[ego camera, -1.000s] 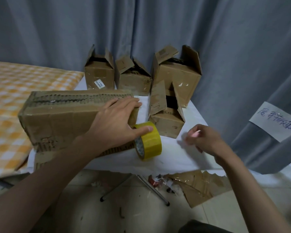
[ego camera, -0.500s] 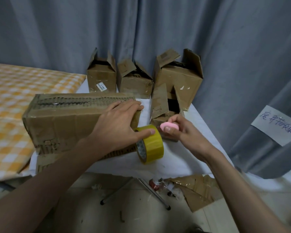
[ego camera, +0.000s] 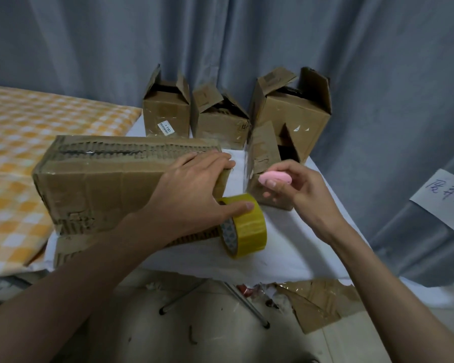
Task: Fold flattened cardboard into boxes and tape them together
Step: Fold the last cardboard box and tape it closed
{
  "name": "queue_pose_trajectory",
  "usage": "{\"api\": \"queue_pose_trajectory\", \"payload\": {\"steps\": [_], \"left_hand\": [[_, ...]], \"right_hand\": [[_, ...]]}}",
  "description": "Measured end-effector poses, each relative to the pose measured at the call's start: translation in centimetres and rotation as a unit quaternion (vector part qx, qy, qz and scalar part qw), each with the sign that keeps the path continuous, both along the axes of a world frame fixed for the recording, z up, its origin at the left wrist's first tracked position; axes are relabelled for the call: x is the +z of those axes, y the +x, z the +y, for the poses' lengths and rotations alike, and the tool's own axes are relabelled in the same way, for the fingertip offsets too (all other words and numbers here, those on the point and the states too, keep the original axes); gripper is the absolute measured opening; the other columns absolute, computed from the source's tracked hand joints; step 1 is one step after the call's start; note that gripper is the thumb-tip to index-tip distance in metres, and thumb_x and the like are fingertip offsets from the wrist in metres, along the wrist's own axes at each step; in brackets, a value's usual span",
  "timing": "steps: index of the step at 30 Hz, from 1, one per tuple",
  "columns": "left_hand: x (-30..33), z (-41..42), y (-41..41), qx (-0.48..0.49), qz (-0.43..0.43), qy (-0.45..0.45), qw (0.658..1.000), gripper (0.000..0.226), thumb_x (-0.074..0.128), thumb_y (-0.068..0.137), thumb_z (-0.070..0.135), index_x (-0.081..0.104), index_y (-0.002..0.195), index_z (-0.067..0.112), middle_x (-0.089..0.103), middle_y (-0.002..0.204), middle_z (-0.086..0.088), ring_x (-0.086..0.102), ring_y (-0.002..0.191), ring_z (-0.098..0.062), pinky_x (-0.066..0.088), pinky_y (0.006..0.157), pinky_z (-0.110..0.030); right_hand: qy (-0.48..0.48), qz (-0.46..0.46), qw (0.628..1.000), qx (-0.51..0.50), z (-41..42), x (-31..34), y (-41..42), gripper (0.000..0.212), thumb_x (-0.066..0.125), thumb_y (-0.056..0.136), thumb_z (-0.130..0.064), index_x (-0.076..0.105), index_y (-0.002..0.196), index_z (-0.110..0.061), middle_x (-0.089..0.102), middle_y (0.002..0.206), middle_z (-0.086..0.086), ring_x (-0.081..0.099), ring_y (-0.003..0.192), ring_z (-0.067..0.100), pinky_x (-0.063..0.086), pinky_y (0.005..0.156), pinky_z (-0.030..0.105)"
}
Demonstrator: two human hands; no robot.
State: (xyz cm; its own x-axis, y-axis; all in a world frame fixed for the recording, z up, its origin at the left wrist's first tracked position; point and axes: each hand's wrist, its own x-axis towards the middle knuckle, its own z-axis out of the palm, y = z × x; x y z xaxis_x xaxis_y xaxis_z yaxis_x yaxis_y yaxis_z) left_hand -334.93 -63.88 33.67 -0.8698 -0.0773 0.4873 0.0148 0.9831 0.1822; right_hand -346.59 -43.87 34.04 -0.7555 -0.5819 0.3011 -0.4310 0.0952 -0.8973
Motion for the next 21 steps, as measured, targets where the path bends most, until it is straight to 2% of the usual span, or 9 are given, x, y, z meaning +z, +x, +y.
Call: {"api": "queue_pose_trajectory", "payload": {"steps": [4,10,14,18,21], "left_hand": [[0.0,0.2,-0.1,0.003,-0.004,-0.003,1.0,0.09,0.032,0.073,0.09,0.044,0.141,0.031,0.04,0.151,0.017,0.033,0.138,-0.001,0.013,0.116,-0.026],[0.1,0.4,0.1,0.006,-0.005,-0.003,1.0,0.09,0.034,0.073,0.089,0.045,0.141,0.03,0.04,0.151,0.016,0.032,0.139,-0.001,0.012,0.116,-0.026],[0.1,0.4,0.2,0.006,-0.004,-0.002,1.0,0.089,0.035,0.073,0.088,0.046,0.14,0.03,0.041,0.15,0.017,0.033,0.139,-0.001,0.012,0.116,-0.026],[0.0,0.4,0.1,0.008,-0.007,0.006,1.0,0.091,0.032,0.072,0.089,0.046,0.14,0.031,0.042,0.15,0.017,0.032,0.139,-0.001,0.014,0.117,-0.027],[0.0,0.5,0.1,0.007,-0.006,0.004,1.0,0.092,0.029,0.072,0.089,0.047,0.14,0.03,0.043,0.15,0.016,0.033,0.139,-0.002,0.014,0.117,-0.027]], "right_hand": [[0.018,0.142,0.99,0.014,-0.6,1.0,1.4,0.013,0.071,0.089,-0.002,0.075,0.099,-0.009,0.073,0.098,0.001,0.067,0.096,0.019,0.053,0.081,0.037],[0.044,0.278,0.959,0.03,-1.1,1.0,2.2,0.014,0.07,0.087,0.003,0.075,0.098,-0.006,0.069,0.096,-0.001,0.064,0.093,0.012,0.047,0.081,0.019],[0.064,0.311,0.948,0.024,-1.4,1.0,2.4,0.016,0.07,0.086,0.006,0.075,0.096,-0.005,0.07,0.095,0.002,0.065,0.093,0.008,0.048,0.081,0.017],[0.077,0.324,0.942,0.03,-1.7,0.9,2.3,0.017,0.069,0.087,0.007,0.076,0.097,-0.005,0.07,0.097,0.005,0.066,0.094,0.011,0.055,0.081,0.029],[0.084,0.342,0.936,0.031,-1.8,0.7,2.0,0.016,0.07,0.087,0.005,0.076,0.097,-0.006,0.07,0.097,0.003,0.066,0.094,0.012,0.054,0.081,0.033]]}}
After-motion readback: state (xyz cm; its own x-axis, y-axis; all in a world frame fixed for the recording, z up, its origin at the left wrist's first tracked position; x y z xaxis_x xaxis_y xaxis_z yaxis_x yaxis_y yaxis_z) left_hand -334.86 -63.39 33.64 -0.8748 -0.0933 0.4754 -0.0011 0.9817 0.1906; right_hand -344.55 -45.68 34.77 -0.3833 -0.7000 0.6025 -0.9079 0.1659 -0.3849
